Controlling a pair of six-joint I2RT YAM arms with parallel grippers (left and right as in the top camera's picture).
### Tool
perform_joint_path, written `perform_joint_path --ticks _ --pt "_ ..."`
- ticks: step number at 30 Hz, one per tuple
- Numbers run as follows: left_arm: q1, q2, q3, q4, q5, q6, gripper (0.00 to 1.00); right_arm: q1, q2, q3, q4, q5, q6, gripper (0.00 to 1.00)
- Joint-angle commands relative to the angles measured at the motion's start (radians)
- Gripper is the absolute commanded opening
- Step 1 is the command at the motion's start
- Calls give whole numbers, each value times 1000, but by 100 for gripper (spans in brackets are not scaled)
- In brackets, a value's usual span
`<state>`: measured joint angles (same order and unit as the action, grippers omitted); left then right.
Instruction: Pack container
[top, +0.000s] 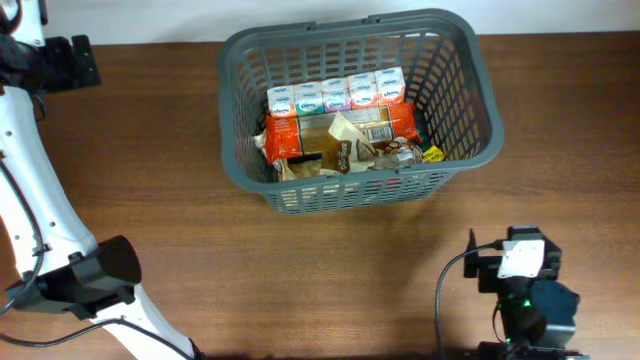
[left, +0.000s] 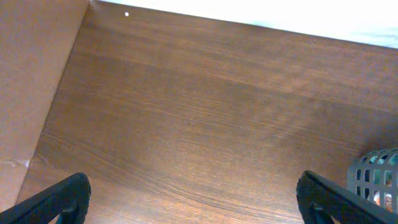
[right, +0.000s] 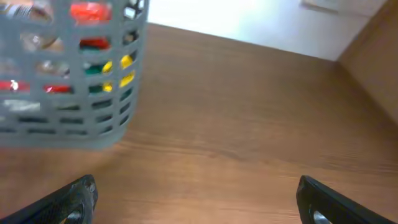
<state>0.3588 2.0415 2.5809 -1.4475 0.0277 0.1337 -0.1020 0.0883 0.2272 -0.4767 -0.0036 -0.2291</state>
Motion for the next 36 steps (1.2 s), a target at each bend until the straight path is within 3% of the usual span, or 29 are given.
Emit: perform_joint_path --ticks 1,29,32,36 --pt "4 4 -2 3 11 -6 99 19 -62 -45 6 13 -2 99" --pt "-7 -8 -3 3 10 -6 99 56 -85 -95 13 13 -2 99" --pt "-49 -73 -36 3 11 -6 99 56 -85 -95 13 13 -2 99" --pt "-193 -267 -224 3 11 -6 99 56 -85 -95 13 13 -2 99"
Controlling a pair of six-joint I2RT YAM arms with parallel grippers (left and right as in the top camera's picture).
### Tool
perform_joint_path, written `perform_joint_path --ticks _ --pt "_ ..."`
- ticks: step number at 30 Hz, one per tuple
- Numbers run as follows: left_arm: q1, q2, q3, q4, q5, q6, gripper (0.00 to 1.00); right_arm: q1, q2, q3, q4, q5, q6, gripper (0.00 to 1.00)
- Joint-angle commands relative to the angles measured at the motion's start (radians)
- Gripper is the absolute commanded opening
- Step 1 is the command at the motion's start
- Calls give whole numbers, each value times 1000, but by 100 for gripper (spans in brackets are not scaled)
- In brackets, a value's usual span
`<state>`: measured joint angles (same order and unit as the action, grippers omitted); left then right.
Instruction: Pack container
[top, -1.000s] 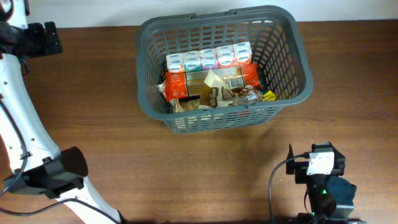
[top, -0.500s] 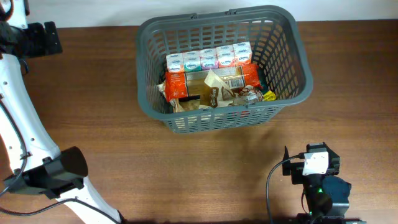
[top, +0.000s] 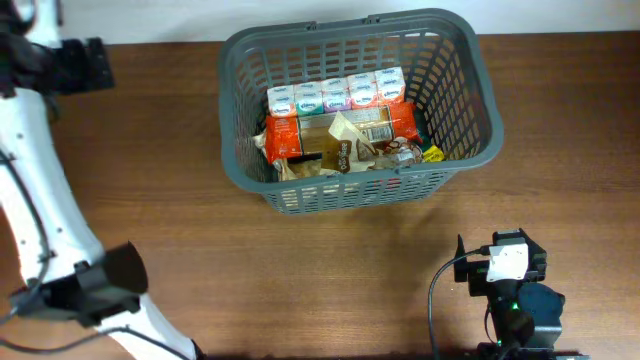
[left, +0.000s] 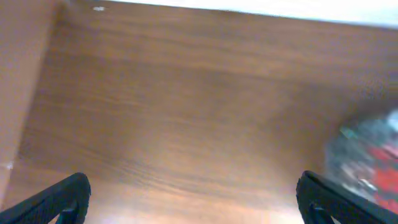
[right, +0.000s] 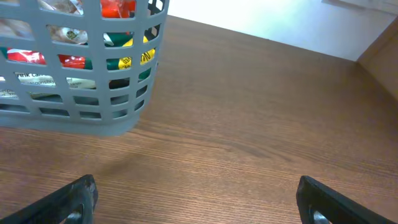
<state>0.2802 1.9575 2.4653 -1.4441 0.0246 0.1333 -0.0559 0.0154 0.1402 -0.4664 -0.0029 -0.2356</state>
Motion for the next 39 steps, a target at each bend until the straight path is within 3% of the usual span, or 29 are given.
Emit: perform_joint_path --ticks 1,5,9,11,17,21,23,28,39 --pt "-152 -233 -165 0 14 -6 99 10 -12 -8 3 12 4 99" --pt "-267 -415 -381 2 -57 20 99 10 -12 -8 3 12 4 99" --pt "-353 -623 -624 140 -42 17 99 10 -12 -8 3 12 4 99" --pt "-378 -729 -759 287 -27 17 99 10 -12 -8 3 12 4 99" --pt "-389 -1114 -1308 934 -20 17 99 10 -12 -8 3 12 4 99" --pt "-389 -1352 -1661 1244 -32 18 99 10 -12 -8 3 12 4 99" --pt "-389 -1467 -1817 1329 -48 18 99 10 -12 -8 3 12 4 99" --pt "-389 -1705 -2110 1357 -57 17 99 10 -12 -8 3 12 4 99" --pt "-389 -1955 -2398 1332 -55 17 99 10 -12 -8 3 12 4 99"
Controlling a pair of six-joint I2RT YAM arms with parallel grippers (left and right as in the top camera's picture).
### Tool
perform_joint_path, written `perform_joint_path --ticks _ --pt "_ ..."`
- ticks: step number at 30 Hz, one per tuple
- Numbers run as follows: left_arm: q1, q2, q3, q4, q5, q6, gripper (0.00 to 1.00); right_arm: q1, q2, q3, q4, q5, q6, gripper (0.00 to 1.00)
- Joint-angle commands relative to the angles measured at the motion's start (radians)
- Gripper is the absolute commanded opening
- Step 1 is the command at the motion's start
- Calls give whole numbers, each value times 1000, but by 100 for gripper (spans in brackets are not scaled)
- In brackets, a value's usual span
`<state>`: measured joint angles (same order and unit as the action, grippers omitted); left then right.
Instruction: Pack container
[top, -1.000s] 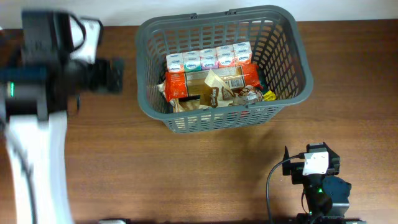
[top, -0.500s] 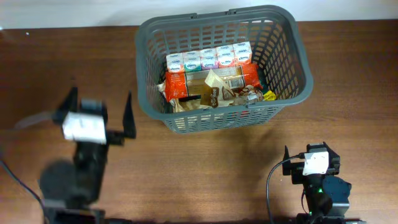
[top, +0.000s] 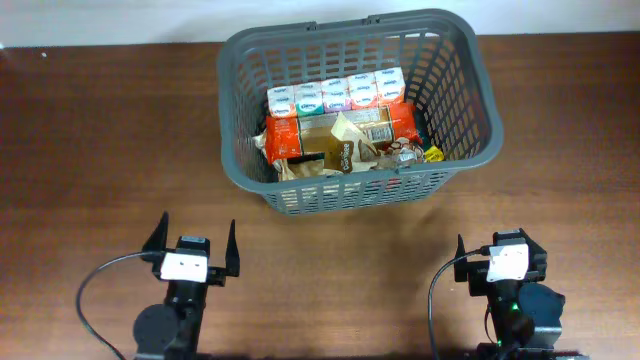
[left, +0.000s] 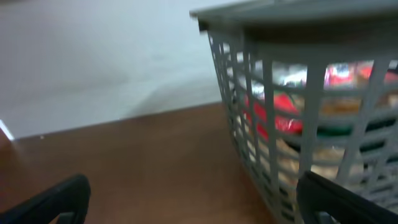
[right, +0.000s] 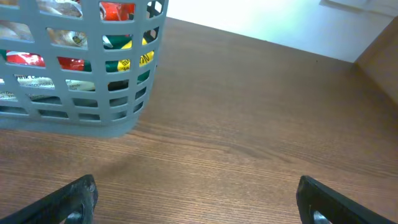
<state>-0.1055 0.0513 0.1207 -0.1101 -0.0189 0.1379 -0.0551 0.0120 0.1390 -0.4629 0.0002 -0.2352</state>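
A grey plastic basket (top: 455, 60) stands at the back middle of the wooden table. It holds a row of small cartons (top: 335, 93), an orange pack (top: 284, 133) and crumpled wrappers (top: 350, 150). My left gripper (top: 194, 246) sits low at the front left, open and empty, facing the basket (left: 292, 93). At the front right my right gripper (top: 497, 250) is open too, nothing between its fingers, with the basket's corner (right: 81, 118) to its left.
Bare brown wood (top: 330, 270) stretches between the two grippers and in front of the basket. A white wall (left: 93, 56) rises behind the table's far edge. A wooden side panel (right: 379, 50) stands at the right.
My left arm has moved from the far back left corner, stretched out, to a folded pose at the front left, its camera now on the basket. The right arm stays put.
My left arm was stretched to the back left corner at the first two moments, open over bare wood. The right gripper drew back slightly from the basket between them. Now both arms sit folded at the front edge, open, with the basket's contents unchanged.
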Motion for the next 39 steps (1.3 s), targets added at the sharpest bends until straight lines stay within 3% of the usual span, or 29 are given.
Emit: perform_joint_path --ticks 1,14,39 --pt "-2 -46 -65 -4 -11 13 99 9 -8 -7 -1 9 4 99" --pt "89 -46 -89 -17 -11 13 99 9 -8 -7 -1 9 4 99" --pt "89 -46 -89 -17 -11 13 99 9 -8 -7 -1 9 4 99"
